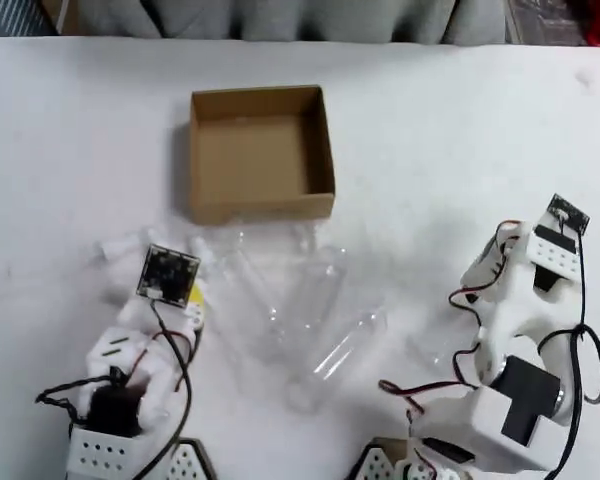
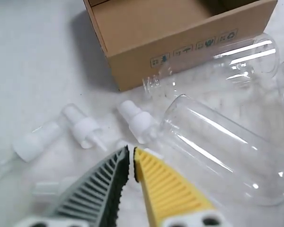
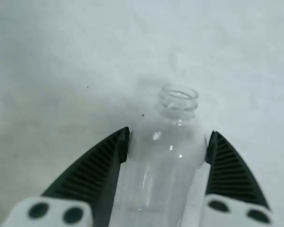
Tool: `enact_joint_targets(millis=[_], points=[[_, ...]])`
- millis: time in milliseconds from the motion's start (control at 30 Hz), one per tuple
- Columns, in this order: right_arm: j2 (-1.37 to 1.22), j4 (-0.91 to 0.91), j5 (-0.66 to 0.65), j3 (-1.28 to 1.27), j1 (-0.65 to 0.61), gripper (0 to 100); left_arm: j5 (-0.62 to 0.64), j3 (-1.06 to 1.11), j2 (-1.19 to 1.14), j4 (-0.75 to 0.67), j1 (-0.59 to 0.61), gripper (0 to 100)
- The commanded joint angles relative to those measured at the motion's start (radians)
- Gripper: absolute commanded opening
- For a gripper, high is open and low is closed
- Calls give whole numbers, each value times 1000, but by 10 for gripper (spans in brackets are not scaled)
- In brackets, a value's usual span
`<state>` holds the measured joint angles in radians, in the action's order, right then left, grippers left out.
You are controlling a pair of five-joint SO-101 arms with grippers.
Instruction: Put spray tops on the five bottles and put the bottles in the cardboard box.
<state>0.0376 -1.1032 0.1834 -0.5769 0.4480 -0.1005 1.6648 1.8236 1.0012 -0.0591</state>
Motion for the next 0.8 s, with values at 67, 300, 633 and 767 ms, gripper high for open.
enact_joint_targets(millis=[67,300,633,767], points=[[7,8,2,46,-38,177,-9,-6,12,5,2,20],[8,12,-118,60,-44,50,-9,-6,12,5,4,20],[19,-8,-893,104,-143,50,-9,-5,12,5,5,20],[18,-31,-921,104,-93,142,-9,-5,12,5,2,20]])
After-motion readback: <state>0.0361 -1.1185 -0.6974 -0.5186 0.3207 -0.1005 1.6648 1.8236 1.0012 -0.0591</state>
